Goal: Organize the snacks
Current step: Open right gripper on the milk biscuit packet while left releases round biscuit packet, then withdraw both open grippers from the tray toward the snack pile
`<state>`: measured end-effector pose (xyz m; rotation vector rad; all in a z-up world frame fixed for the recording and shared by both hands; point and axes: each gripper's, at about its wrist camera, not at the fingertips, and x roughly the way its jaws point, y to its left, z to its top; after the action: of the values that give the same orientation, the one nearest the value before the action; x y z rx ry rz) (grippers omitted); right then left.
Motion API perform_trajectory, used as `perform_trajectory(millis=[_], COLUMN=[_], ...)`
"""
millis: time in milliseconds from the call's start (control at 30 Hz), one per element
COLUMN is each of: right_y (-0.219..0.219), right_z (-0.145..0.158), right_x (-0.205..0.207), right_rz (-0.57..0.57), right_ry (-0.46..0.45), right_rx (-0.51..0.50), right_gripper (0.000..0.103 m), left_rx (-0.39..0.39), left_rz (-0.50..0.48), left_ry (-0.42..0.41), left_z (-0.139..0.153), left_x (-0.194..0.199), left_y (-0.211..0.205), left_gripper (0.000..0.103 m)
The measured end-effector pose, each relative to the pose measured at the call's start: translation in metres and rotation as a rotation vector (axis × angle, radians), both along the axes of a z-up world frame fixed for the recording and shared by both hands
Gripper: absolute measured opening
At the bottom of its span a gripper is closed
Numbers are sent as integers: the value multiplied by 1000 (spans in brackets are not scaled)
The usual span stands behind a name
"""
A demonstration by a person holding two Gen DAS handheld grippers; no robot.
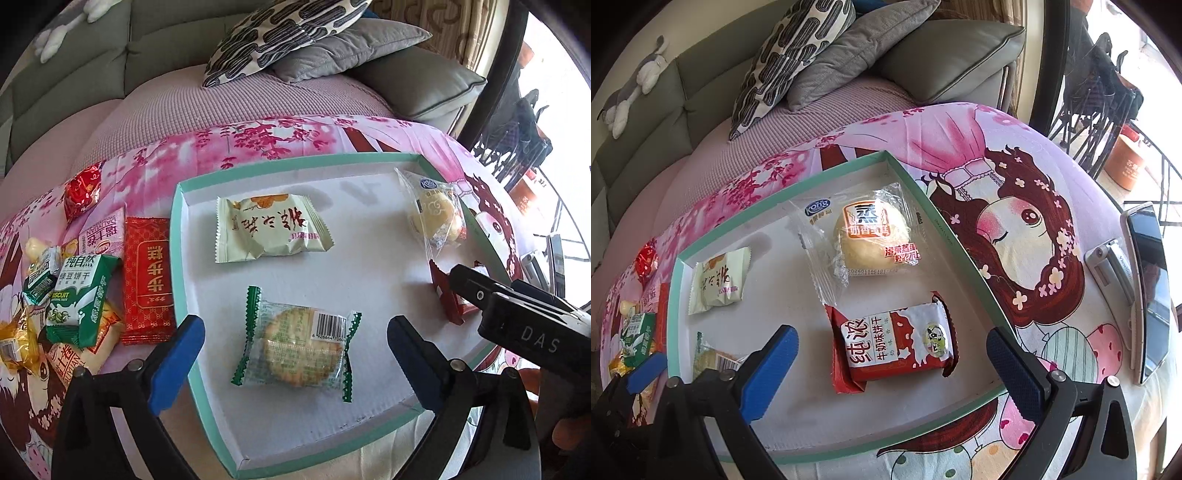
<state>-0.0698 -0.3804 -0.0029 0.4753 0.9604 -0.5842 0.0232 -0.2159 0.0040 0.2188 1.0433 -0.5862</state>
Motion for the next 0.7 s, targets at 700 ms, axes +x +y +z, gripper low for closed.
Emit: perform_trajectory(millis=[700], right_y=[44], right_z=[13], right_x=[24], right_rz=[149], right_ry=[-38], right_rx=[-17], right_gripper=[103], left_rx=[-56], left_rz=[530], left_ry=[0], left_z=[19], left_x=[47], left_y=[141], left_gripper=[99])
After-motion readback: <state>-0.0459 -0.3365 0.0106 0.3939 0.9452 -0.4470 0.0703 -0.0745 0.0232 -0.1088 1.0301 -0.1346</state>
